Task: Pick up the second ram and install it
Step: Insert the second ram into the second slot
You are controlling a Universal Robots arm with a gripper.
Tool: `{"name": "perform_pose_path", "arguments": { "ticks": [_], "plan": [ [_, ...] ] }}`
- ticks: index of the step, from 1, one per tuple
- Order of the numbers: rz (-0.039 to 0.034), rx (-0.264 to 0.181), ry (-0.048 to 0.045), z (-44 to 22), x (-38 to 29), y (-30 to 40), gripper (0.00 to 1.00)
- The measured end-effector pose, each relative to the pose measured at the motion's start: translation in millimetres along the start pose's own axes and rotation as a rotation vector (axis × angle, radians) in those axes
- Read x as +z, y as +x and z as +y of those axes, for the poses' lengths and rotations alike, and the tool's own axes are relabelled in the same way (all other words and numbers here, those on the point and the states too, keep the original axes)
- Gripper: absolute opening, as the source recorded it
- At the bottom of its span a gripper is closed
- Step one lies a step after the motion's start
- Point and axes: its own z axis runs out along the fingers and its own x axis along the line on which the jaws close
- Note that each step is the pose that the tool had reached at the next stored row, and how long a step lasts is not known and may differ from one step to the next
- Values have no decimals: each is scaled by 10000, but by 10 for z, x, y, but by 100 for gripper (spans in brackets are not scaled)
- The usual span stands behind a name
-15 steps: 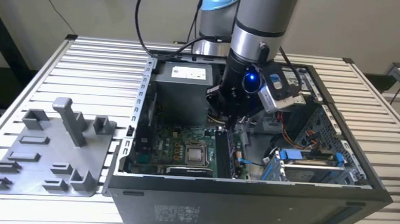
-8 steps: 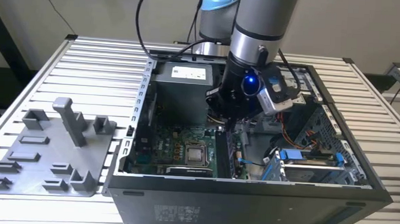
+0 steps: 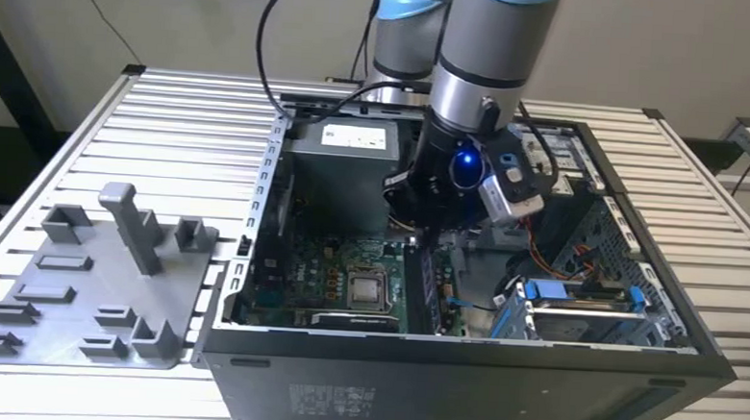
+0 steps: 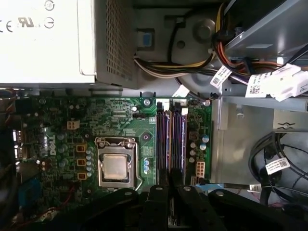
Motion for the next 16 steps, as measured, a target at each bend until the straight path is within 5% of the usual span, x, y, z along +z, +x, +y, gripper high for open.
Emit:
{"name": "perform_pose_path", "arguments": {
  "ticks": [16],
  "plan": [
    [62,0,5,-27,192,-3,14]
  ]
}}
